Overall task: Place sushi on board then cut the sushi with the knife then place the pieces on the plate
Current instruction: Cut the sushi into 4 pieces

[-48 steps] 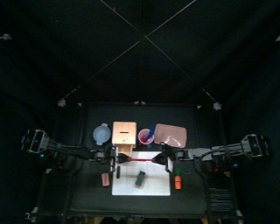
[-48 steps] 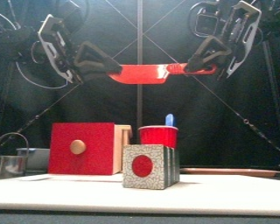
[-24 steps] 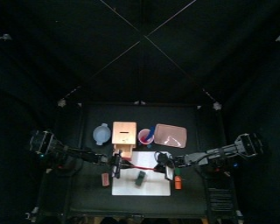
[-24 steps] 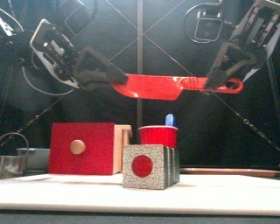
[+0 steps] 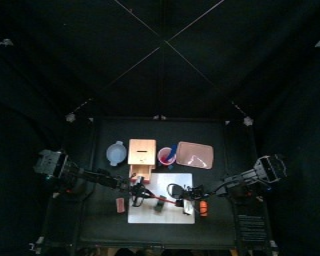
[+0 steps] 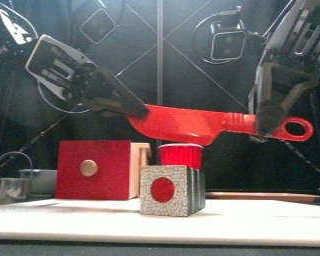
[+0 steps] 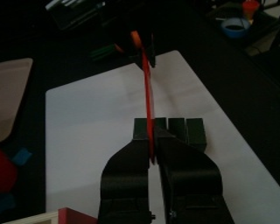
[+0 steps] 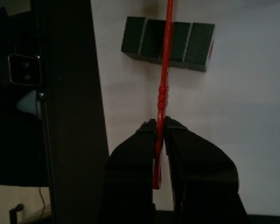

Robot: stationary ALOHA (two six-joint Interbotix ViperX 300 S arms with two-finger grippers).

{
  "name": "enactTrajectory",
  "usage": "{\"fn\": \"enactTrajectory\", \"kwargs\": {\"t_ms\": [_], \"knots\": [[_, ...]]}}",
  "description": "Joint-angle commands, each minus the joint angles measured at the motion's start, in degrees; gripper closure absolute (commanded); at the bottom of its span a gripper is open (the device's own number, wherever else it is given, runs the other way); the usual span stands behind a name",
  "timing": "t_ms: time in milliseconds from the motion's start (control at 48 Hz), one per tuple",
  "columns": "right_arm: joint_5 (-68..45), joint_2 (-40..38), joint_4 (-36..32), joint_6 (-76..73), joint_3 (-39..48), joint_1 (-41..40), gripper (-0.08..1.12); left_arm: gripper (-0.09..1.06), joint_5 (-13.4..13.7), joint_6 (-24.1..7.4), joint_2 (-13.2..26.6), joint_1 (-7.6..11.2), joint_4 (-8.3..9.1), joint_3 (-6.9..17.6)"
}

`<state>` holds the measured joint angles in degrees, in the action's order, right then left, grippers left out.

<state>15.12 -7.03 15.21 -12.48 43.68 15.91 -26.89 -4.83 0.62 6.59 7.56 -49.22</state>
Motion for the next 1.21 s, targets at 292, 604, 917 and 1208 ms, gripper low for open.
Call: {"fn": "enactTrajectory", "kwargs": {"t_ms": [292,604,917,1208], "knots": [[6.06,-2.37,3.08,0.26,-1.58,2.02,0.67,0.64,6.42,-2.11,4.22,-1.14,2.46,6.86],[5.80,-2.20,2.72,0.35,-1.23,1.85,0.67,0.64,10.63,-4.31,4.31,-1.58,2.37,7.38],[5.19,-1.32,1.67,0.44,-1.58,1.58,0.67,0.64,10.99,-4.22,5.19,-1.58,2.20,7.38],[4.22,-0.26,0.09,0.44,-1.58,1.32,0.67,0.64,11.95,-4.22,5.36,-1.85,2.20,7.12]]}}
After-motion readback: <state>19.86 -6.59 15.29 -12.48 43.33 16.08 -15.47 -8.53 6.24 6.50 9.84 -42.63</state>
